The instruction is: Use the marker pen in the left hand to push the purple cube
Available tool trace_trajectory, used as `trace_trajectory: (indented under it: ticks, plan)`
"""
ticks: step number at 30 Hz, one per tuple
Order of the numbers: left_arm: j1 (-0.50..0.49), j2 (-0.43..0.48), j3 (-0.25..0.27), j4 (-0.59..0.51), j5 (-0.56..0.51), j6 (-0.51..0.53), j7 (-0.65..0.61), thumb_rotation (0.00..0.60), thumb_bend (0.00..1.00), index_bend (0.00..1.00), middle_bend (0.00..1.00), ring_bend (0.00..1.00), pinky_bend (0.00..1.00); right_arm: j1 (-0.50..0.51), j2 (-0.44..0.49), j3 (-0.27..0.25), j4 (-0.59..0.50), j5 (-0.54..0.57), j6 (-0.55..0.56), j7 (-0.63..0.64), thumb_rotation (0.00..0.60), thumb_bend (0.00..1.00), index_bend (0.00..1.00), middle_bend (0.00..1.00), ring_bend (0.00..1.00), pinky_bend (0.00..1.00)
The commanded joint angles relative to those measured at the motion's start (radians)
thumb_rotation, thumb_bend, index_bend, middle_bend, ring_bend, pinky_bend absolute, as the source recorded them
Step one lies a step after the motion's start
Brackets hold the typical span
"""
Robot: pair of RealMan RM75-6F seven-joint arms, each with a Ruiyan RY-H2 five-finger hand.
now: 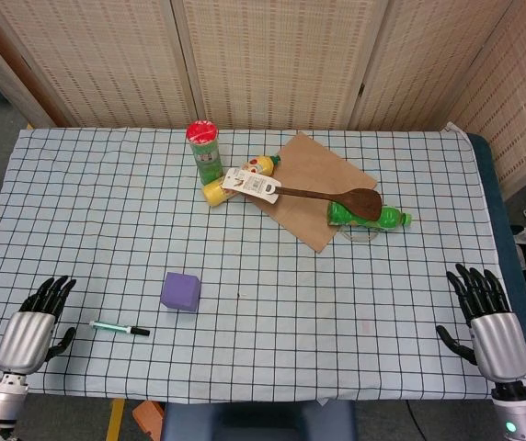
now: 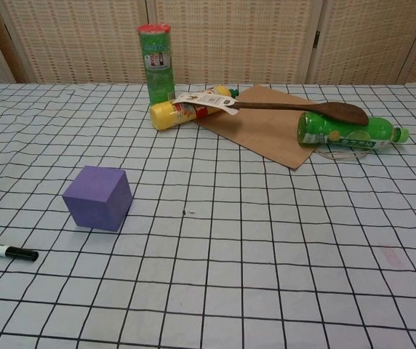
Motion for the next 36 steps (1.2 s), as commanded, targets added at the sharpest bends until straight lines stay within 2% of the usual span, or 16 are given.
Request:
trace_trajectory:
  ticks: [1, 5, 6, 8, 10, 12, 14, 16, 19, 27, 30, 36]
  plan:
    - [-0.001, -0.002, 0.004, 0.001, 0.002, -0.006, 0.007, 0.600, 0.37, 0.02, 0.02, 0.04, 0.25, 0.000, -0.002, -0.001, 0.001, 0.001, -0.001, 0.000, 0.600, 0.13, 0.00, 0.00, 0.00, 0.00]
    - [-0.009, -0.012, 0.015, 0.001, 0.017, -0.021, 0.033, 0.600, 0.37, 0.02, 0.02, 0.05, 0.26, 0.000, -0.002, -0.004, 0.001, 0.000, -0.007, -0.005, 0.600, 0.13, 0.00, 0.00, 0.00, 0.00]
    - [-0.012, -0.017, 0.022, 0.002, 0.028, -0.026, 0.040, 0.600, 0.37, 0.03, 0.02, 0.08, 0.31, 0.000, -0.003, -0.003, 0.000, 0.000, -0.006, -0.005, 0.600, 0.13, 0.00, 0.00, 0.00, 0.00]
    - [-0.024, -0.029, 0.048, 0.013, 0.072, -0.044, 0.055, 0.600, 0.37, 0.05, 0.07, 0.23, 0.51, 0.001, -0.005, -0.002, 0.003, -0.001, -0.006, -0.009, 0.600, 0.13, 0.00, 0.00, 0.00, 0.00]
    - [-0.044, -0.039, 0.078, 0.024, 0.122, -0.072, 0.056, 0.600, 0.37, 0.10, 0.19, 0.50, 0.82, 0.002, -0.005, -0.004, 0.003, 0.001, -0.011, -0.006, 0.600, 0.13, 0.00, 0.00, 0.00, 0.00]
    - [-0.062, -0.053, 0.093, 0.046, 0.156, -0.092, 0.057, 0.600, 0.38, 0.17, 0.28, 0.62, 0.91, 0.003, -0.004, -0.004, 0.003, 0.002, -0.014, -0.006, 0.600, 0.13, 0.00, 0.00, 0.00, 0.00]
    - [-0.079, -0.075, 0.093, 0.085, 0.174, -0.109, 0.080, 0.600, 0.38, 0.25, 0.34, 0.70, 0.96, 0.005, -0.006, -0.003, 0.002, 0.002, -0.016, -0.007, 0.600, 0.13, 0.00, 0.00, 0.00, 0.00]
    - [-0.093, -0.101, 0.084, 0.128, 0.166, -0.134, 0.118, 0.600, 0.38, 0.31, 0.38, 0.75, 1.00, 0.005, -0.006, -0.005, 0.001, 0.000, -0.019, -0.010, 0.600, 0.13, 0.00, 0.00, 0.00, 0.00]
    - [-0.113, -0.129, 0.069, 0.178, 0.141, -0.178, 0.158, 0.600, 0.39, 0.34, 0.38, 0.78, 1.00, 0.004, -0.005, -0.003, -0.001, 0.001, -0.013, -0.012, 0.600, 0.13, 0.00, 0.00, 0.00, 0.00]
    - [-0.143, -0.171, 0.054, 0.266, 0.106, -0.223, 0.137, 0.600, 0.39, 0.35, 0.34, 0.79, 1.00, 0.006, -0.008, 0.001, 0.001, 0.016, -0.026, -0.023, 0.600, 0.13, 0.00, 0.00, 0.00, 0.00]
    - [-0.148, -0.181, 0.056, 0.285, 0.103, -0.228, 0.124, 0.600, 0.39, 0.36, 0.37, 0.80, 1.00, 0.007, -0.008, 0.002, 0.002, 0.019, -0.028, -0.024, 0.600, 0.13, 0.00, 0.00, 0.00, 0.00]
    - [-0.152, -0.198, 0.061, 0.323, 0.098, -0.226, 0.101, 0.600, 0.39, 0.45, 0.47, 0.80, 1.00, 0.007, -0.010, 0.003, 0.003, 0.022, -0.032, -0.029, 0.600, 0.13, 0.00, 0.00, 0.00, 0.00]
